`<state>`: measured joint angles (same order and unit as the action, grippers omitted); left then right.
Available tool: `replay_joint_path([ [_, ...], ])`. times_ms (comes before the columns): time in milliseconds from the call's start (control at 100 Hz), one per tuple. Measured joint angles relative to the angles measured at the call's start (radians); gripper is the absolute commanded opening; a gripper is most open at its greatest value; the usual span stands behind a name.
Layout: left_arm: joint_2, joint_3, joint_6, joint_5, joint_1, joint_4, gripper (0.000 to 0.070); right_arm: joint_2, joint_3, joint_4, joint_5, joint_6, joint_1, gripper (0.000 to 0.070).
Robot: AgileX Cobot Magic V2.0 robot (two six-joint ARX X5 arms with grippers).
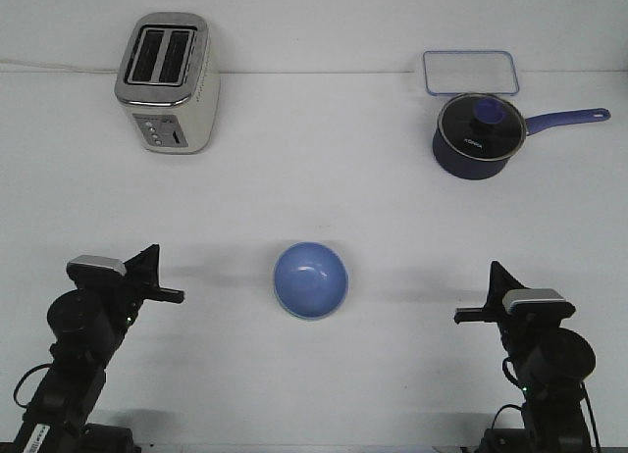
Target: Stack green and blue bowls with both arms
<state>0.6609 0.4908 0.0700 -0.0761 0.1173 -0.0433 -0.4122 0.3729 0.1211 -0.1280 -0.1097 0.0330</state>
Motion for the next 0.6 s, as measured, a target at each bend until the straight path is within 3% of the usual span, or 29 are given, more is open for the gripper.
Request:
replay_joint_path([
  [600, -0.012, 0.0, 0.0, 0.007, 0.0, 0.0, 0.001, 0.0, 0.0, 0.0, 0.0, 0.0, 0.0, 0.0],
])
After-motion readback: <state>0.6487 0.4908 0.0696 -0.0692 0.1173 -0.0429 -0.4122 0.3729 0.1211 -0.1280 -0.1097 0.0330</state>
